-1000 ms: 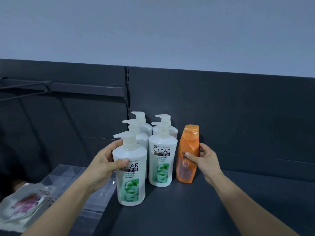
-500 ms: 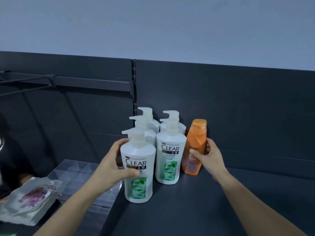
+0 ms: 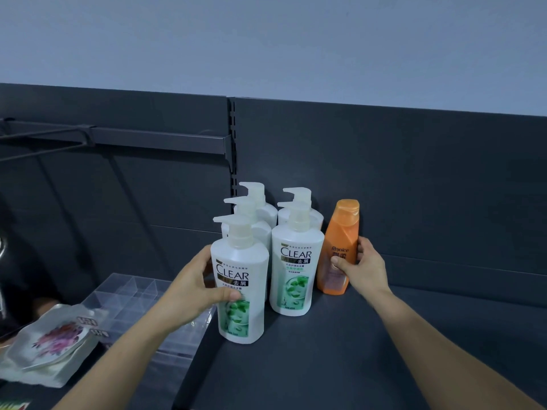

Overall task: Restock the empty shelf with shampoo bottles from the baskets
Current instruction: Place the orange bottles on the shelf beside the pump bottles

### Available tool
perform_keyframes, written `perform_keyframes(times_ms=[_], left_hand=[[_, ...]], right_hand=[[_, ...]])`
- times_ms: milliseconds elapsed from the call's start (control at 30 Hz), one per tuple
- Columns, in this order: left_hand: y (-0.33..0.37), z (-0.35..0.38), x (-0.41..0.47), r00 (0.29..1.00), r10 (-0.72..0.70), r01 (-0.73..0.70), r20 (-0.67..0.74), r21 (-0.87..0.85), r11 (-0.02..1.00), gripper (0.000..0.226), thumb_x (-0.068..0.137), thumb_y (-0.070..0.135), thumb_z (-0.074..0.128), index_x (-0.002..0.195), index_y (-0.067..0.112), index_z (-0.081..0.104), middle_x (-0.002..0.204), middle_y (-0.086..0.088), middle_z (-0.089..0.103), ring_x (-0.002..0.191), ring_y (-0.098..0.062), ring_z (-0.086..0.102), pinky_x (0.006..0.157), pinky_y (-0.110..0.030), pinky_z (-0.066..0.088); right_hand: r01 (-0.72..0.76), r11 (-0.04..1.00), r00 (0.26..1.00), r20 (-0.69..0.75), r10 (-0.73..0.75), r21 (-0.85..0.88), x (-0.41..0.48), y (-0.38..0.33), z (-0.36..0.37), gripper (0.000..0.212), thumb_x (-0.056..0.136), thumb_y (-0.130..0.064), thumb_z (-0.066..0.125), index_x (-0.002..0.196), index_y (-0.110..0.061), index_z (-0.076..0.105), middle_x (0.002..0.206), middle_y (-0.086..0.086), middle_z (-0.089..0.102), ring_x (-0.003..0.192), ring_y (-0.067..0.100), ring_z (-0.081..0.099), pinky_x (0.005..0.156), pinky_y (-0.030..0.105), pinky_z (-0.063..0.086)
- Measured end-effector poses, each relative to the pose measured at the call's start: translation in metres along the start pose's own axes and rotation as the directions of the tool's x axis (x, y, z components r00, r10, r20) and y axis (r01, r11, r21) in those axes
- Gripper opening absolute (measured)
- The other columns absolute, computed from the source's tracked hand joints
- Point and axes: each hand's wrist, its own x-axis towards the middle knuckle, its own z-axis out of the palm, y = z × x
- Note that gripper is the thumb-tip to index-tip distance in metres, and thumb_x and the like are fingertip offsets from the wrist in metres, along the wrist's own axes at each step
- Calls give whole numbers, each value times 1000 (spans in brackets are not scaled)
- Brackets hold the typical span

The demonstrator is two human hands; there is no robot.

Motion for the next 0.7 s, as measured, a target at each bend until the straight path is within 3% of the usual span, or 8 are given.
perform_keyframes(times_ms=[133,367,533,633,700], left_hand=[[0,0,1,1000,-6,6,12,2,1000,83,49,34,88,124,30,51,116,6,68,107,-10,65,86,-31,53],[1,0,1,999,-30,30,25,13,999,86,50,34,88,126,30,49,118,6,67,111,-10,63,89,-31,52],[5,2,-3,999,-41,41,3,55,998,88,55,28,88,132,31,45,118,11,66,111,-8,62,95,-35,51],[10,7,-5,998,-58,61,-37,92,994,105,68,5,84,148,33,22,120,20,62,111,1,58,103,-36,45],[16,10,-7,996,-53,63,-69,159,985,120,70,6,83,153,32,0,130,25,47,113,11,48,107,-34,41]], right_hand=[[-15,999,1000,4,15,-32,3,1,-1,52,81,-17,78,126,-12,53,103,-5,57,99,16,55,88,33,46],[-41,993,999,8,42,-107,8,3,-2,51,81,-24,77,125,-16,53,118,4,62,109,23,59,95,46,51],[-61,980,998,-6,61,-189,8,1,1,50,84,-26,74,126,-11,51,117,9,58,106,25,57,89,41,50],[-92,976,996,-20,90,-198,4,-3,4,62,86,-26,72,138,-11,41,130,10,55,119,31,56,95,46,49],[-122,967,993,-35,117,-225,0,-7,4,79,88,-24,71,151,-11,26,145,13,44,132,34,47,102,46,43]])
